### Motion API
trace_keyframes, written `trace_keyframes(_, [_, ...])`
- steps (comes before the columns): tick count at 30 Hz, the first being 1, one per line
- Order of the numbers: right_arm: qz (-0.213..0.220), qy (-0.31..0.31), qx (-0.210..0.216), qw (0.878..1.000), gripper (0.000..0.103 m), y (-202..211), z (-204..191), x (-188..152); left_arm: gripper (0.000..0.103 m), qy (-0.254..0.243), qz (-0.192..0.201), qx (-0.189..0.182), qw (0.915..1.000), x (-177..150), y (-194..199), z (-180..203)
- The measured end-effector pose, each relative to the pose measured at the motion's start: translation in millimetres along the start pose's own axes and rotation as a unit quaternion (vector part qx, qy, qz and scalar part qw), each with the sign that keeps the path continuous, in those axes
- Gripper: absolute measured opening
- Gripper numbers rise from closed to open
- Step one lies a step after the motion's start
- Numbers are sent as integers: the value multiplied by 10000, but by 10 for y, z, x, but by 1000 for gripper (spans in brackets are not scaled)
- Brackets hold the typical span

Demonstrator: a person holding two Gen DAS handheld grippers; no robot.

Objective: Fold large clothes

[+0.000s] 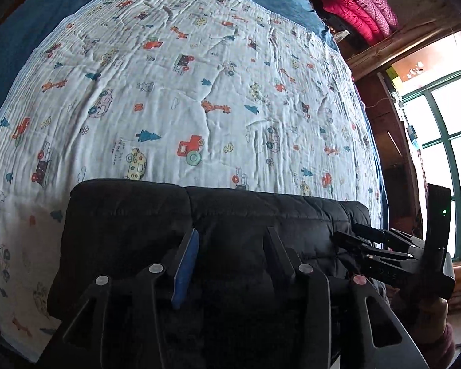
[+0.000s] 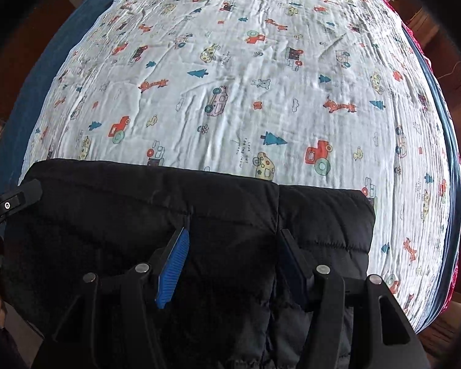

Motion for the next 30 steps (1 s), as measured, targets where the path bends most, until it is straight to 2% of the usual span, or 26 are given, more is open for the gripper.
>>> trace_keyframes(17, [166,170,26,9997,65,20,-90,-437,47,-248,45,-122,9996,-639,200,-169])
trace_keyframes(30, [232,288,183,9992,65,85,-76,-804,47,-662,108,89,9977,-1045,292,-176])
Point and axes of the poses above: each gripper's, at about its wrist camera, not at the fingertips, and y roughly against the way its jaws point, z to its right, x to its top, the point moved 3 cm from there along -y, roughly the way its jaws point, and after that the axes turned 9 degrees about z, right-handed, at the moved point
